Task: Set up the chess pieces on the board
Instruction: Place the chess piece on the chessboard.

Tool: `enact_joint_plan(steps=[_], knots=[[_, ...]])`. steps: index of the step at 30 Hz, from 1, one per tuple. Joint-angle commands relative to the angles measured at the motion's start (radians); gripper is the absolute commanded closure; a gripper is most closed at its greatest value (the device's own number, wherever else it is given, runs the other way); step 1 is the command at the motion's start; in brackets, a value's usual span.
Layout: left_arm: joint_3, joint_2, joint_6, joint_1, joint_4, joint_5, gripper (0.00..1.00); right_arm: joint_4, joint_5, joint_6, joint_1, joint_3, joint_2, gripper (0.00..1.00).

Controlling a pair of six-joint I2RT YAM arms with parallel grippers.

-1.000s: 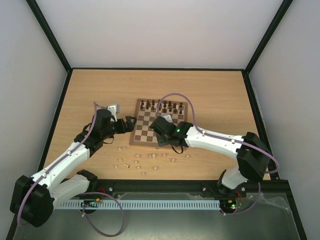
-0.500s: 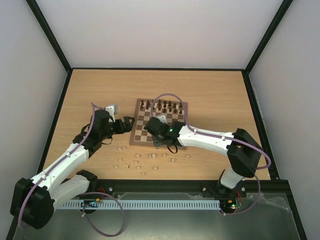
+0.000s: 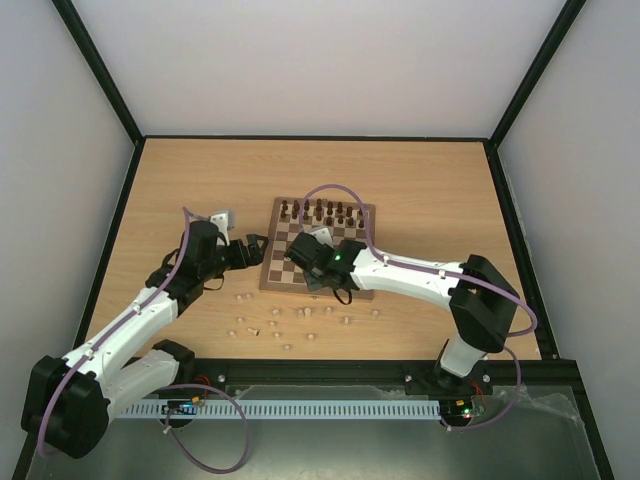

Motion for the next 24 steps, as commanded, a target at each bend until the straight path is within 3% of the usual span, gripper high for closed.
enact_joint_plan(steps=[1,24], knots=[[-0.011,-0.005,0.003,0.005,0.012,0.014,0.01,-0.058,-0.005,-0.001,0.008,0.000,0.020,0.95],[-0.017,0.014,0.005,0.005,0.029,0.021,0.01,0.011,-0.025,0.015,0.008,-0.067,0.069,0.92]])
